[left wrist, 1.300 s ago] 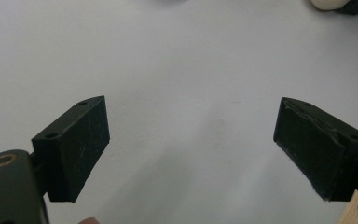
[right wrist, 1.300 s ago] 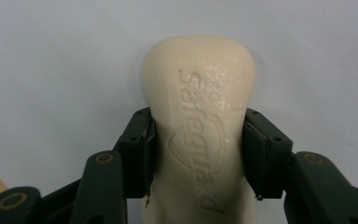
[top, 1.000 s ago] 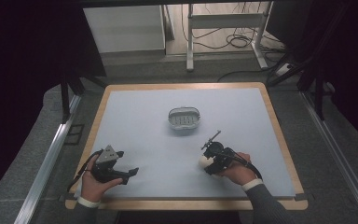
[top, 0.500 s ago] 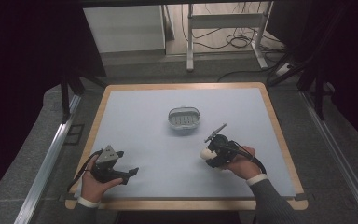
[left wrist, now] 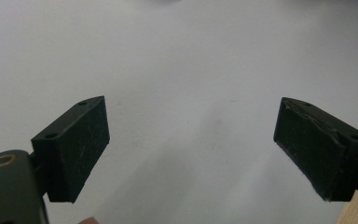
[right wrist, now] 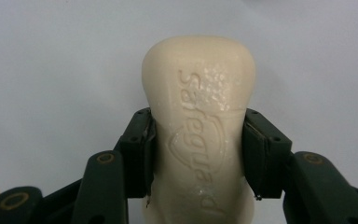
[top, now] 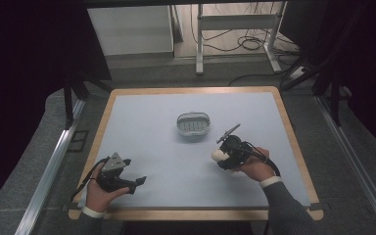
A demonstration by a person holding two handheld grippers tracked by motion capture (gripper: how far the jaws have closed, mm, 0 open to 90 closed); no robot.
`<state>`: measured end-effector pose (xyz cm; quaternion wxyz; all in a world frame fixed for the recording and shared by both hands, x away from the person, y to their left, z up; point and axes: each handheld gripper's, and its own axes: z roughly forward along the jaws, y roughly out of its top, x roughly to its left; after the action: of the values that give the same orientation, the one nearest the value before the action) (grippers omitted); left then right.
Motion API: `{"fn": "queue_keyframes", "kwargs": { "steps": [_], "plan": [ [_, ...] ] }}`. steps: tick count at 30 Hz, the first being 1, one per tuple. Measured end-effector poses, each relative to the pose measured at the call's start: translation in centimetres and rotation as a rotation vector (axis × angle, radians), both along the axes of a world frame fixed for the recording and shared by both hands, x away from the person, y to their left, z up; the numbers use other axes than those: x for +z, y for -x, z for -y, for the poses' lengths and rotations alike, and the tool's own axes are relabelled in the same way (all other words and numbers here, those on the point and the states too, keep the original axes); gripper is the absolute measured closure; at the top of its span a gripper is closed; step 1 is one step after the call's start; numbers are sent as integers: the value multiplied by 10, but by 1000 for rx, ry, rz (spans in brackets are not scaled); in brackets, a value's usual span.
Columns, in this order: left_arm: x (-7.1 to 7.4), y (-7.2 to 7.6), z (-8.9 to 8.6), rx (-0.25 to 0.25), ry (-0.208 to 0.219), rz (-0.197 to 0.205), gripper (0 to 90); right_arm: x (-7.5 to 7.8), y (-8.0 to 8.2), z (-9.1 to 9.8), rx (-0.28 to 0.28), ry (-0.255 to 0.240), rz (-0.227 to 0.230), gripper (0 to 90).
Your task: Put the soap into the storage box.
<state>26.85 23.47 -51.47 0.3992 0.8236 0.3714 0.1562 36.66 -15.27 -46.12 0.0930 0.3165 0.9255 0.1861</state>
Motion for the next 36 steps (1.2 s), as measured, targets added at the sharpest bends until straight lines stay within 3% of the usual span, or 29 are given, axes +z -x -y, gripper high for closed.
{"fn": "queue_keyframes", "kwargs": {
  "steps": [22,36],
  "plan": [
    [0,-1,1,-6,-4,-13,105,19,-13,2,-2,-20,25,496],
    [-1,-1,2,-11,-14,-18,104,24,-24,-1,11,-3,28,496]
  ]
}}
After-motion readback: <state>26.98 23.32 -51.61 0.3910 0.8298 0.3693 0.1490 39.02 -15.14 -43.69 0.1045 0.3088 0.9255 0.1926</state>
